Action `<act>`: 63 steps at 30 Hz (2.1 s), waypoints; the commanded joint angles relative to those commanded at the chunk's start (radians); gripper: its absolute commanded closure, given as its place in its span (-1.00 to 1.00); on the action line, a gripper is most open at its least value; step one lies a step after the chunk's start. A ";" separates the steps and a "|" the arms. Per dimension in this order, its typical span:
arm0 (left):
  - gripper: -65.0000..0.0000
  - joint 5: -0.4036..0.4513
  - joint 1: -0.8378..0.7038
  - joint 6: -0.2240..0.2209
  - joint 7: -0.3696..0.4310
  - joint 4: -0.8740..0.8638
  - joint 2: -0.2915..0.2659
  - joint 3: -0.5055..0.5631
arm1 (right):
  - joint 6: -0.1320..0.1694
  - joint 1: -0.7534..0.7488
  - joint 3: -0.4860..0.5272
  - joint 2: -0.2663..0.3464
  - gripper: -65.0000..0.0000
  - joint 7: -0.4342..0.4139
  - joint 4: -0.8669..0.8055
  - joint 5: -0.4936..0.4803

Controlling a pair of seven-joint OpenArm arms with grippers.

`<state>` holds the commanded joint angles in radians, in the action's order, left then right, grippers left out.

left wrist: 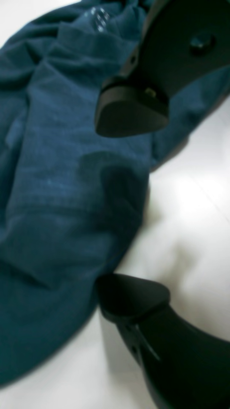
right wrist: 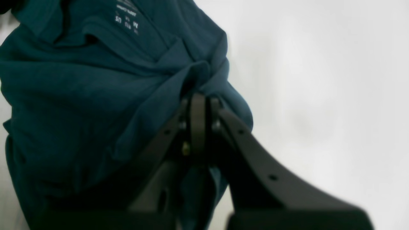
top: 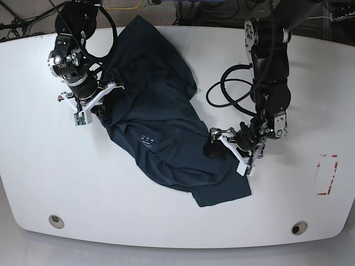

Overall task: Fold the T-shirt properly
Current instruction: 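Grasp the hem corner with the left gripper, then pull both grippers apart, stretching the T-shirt between them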

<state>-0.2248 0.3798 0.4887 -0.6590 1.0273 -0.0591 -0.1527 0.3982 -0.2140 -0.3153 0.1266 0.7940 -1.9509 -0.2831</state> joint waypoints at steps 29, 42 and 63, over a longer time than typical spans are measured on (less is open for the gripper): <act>1.00 -0.003 0.098 0.002 0.011 -0.163 -0.003 0.000 | 0.002 0.000 0.000 0.000 0.96 0.000 0.000 -0.003; 1.00 -0.005 0.061 0.003 -0.035 0.035 0.002 0.000 | 0.003 0.002 0.002 -0.032 0.96 -0.002 -0.028 -0.005; 1.00 -0.005 0.023 0.003 -0.249 0.540 0.046 0.000 | 0.003 0.097 -0.005 -0.026 0.96 -0.055 0.005 0.003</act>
<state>-0.2294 0.4028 0.4918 -0.9076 1.5673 -0.0130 -0.1527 0.4012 -0.1174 -0.3199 0.1005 0.7388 -1.9463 -0.2800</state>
